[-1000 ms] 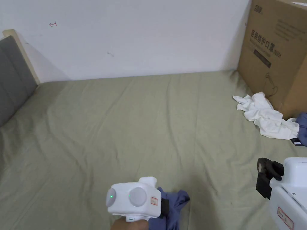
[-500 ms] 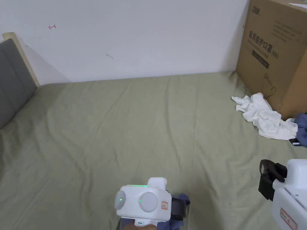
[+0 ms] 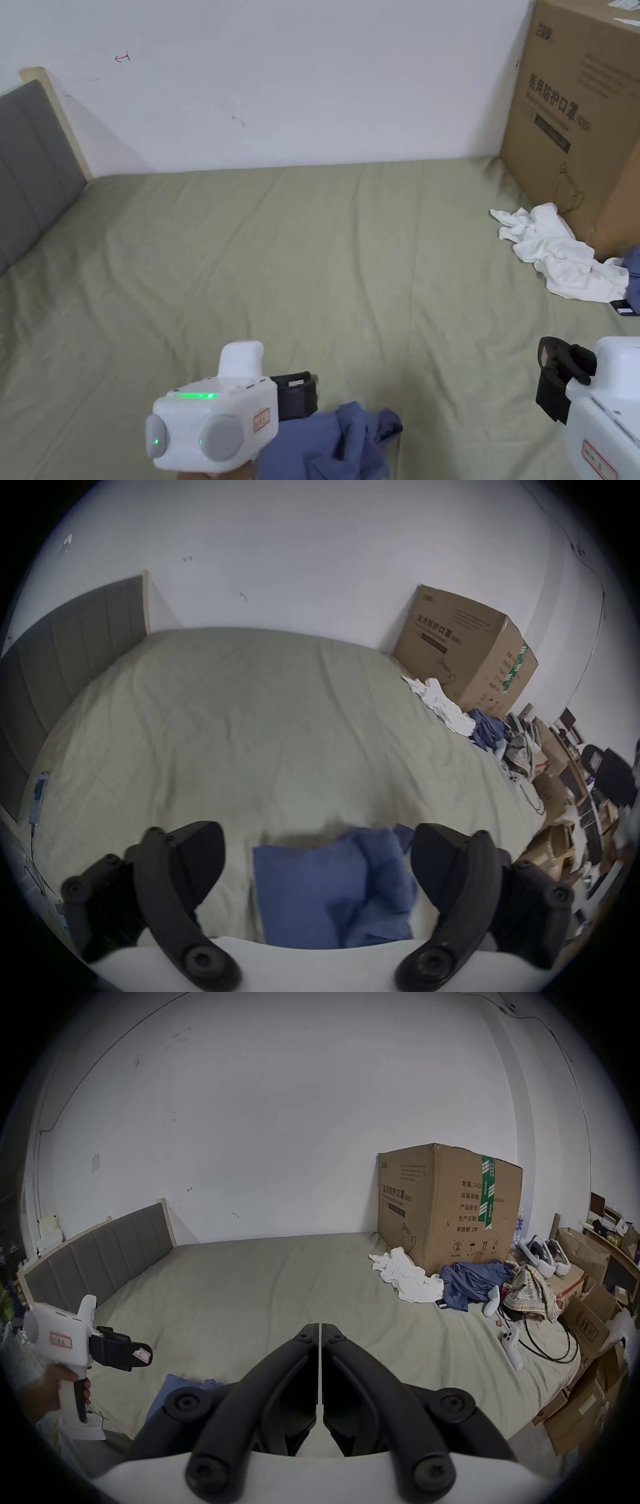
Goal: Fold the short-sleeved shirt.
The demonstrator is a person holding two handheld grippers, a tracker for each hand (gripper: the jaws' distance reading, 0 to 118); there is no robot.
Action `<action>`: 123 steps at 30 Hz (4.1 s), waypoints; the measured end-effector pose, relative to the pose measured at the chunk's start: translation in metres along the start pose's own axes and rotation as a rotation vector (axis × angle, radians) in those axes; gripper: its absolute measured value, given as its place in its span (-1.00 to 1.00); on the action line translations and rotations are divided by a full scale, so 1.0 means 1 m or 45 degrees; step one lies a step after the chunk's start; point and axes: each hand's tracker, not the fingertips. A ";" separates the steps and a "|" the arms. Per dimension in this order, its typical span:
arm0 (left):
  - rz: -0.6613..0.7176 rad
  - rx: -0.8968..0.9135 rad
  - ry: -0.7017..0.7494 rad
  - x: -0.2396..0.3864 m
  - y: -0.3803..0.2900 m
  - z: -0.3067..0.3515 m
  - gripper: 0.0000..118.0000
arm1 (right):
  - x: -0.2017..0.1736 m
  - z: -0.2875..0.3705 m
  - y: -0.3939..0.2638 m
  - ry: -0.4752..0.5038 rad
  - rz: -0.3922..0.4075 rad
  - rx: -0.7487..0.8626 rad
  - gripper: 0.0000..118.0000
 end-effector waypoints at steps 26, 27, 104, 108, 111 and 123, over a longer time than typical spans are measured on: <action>-0.342 -0.197 -0.155 0.085 -0.095 -0.056 -0.88 | 0.012 -0.006 -0.008 -0.026 -0.015 -0.047 -0.94; -0.327 -0.200 -0.163 0.087 -0.095 -0.057 -0.88 | 0.012 -0.007 -0.009 -0.025 -0.013 -0.050 -0.94; 0.062 0.496 0.093 -0.092 -0.006 0.111 -0.88 | -0.146 -0.130 -0.189 0.232 0.162 -0.459 -0.94; 0.115 0.379 0.009 -0.089 -0.015 0.088 -0.88 | -0.126 -0.139 -0.198 0.264 -0.014 -0.468 -0.94; 0.207 0.274 -0.088 -0.086 -0.021 0.066 -0.86 | -0.124 -0.137 -0.201 0.253 -0.020 -0.470 -0.94; 0.450 -0.308 -0.349 -0.085 -0.040 -0.048 0.89 | -0.126 -0.130 -0.200 0.263 -0.021 -0.461 -0.94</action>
